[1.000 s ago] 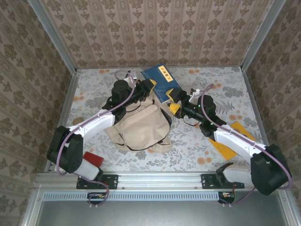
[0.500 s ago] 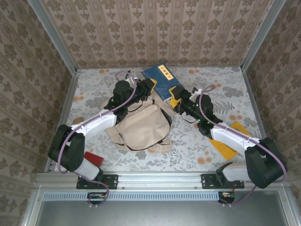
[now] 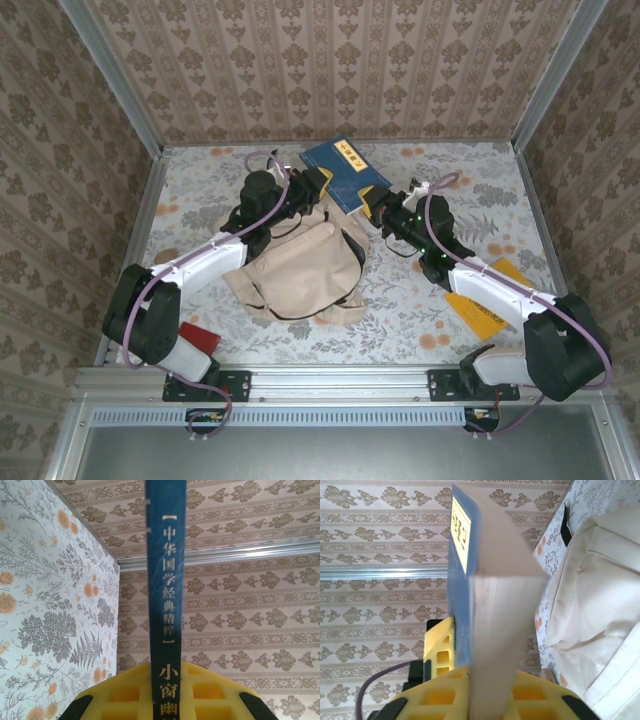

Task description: Pack the student bag

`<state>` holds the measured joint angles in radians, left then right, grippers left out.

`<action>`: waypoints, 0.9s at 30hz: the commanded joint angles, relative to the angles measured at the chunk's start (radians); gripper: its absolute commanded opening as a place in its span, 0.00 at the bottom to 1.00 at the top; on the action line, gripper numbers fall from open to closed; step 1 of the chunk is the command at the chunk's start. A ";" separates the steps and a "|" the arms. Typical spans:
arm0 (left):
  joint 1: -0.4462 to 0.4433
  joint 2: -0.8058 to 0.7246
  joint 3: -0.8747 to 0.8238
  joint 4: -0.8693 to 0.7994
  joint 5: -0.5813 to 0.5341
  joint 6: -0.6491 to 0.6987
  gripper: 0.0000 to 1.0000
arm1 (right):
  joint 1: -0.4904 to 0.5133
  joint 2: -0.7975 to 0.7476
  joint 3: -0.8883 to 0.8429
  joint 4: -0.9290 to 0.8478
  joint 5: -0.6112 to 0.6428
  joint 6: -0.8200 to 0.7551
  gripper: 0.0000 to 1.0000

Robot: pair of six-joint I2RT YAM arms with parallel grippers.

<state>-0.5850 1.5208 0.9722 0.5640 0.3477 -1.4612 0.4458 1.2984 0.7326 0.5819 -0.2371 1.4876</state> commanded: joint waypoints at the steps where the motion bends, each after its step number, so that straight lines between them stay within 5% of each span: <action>1: 0.023 -0.060 -0.018 -0.045 0.037 0.034 0.27 | -0.005 -0.058 0.039 -0.111 0.034 -0.103 0.12; 5: 0.050 -0.132 -0.023 -0.341 0.028 0.181 0.58 | -0.025 -0.130 0.042 -0.279 0.064 -0.212 0.08; 8: 0.058 -0.192 -0.002 -0.613 -0.037 0.328 0.68 | -0.051 -0.194 0.038 -0.408 0.081 -0.290 0.08; 13: 0.040 -0.226 0.074 -0.991 -0.147 0.570 0.75 | -0.091 -0.303 0.046 -0.613 0.125 -0.437 0.07; 17: -0.006 -0.214 0.118 -1.130 -0.191 0.698 0.75 | -0.113 -0.364 0.078 -0.774 0.168 -0.538 0.07; 23: -0.150 -0.126 0.232 -1.314 -0.401 0.774 0.71 | -0.150 -0.408 0.090 -0.880 0.184 -0.578 0.08; 27: -0.211 -0.065 0.259 -1.364 -0.436 0.759 0.69 | -0.161 -0.426 0.075 -0.877 0.184 -0.571 0.08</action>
<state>-0.7704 1.4212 1.2026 -0.6777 0.0063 -0.7437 0.2909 0.9016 0.7872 -0.2787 -0.0795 0.9470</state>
